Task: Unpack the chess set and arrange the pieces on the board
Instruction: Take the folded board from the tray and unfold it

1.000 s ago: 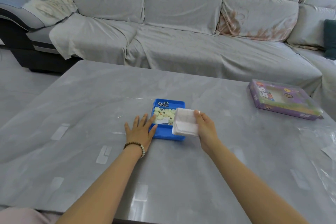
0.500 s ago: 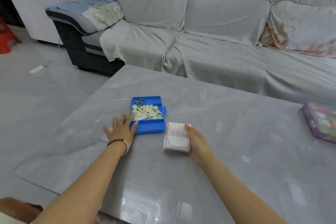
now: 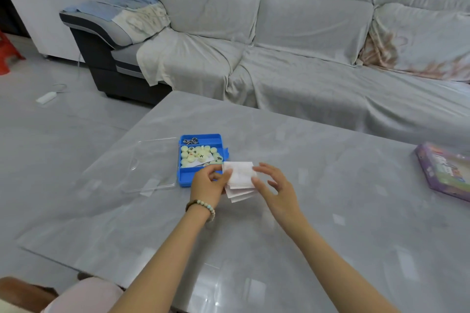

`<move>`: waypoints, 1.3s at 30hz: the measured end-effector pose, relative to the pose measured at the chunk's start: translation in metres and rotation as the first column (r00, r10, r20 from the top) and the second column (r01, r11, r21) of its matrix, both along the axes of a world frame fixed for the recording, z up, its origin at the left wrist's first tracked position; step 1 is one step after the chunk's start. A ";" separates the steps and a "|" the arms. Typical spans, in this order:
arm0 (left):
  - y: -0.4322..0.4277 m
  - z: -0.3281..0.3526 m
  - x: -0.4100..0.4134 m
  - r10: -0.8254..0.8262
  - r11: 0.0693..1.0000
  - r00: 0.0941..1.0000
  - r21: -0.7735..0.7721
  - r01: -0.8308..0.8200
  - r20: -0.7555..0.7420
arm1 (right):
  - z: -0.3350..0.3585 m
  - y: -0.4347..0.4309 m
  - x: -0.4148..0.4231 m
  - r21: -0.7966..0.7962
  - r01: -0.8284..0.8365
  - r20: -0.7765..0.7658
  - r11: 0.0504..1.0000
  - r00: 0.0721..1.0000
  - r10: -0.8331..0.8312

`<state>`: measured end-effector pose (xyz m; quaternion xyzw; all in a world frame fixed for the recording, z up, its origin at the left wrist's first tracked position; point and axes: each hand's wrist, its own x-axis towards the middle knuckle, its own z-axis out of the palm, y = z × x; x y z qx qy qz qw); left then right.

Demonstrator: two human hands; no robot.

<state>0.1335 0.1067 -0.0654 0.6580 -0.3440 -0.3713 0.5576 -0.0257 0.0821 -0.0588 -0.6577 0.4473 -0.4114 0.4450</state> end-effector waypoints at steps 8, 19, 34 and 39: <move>0.001 0.022 -0.028 0.005 0.991 0.987 -0.133 0.016 0.160 | 0.012 0.008 -0.030 -0.149 -0.058 -0.118 0.987 0.992 0.041; 0.011 0.036 -0.068 -0.226 0.936 0.892 -0.166 0.310 0.392 | 0.031 0.002 -0.058 0.510 -0.003 0.493 0.860 0.821 -0.290; 0.002 0.042 -0.080 -0.077 0.995 0.991 -0.058 0.084 0.105 | 0.040 0.003 -0.088 0.596 -0.101 0.569 0.796 0.753 -0.331; 0.001 0.033 -0.057 -0.130 0.991 0.951 0.060 0.117 0.281 | 0.039 0.004 -0.109 0.596 -0.011 0.437 0.803 0.844 -0.312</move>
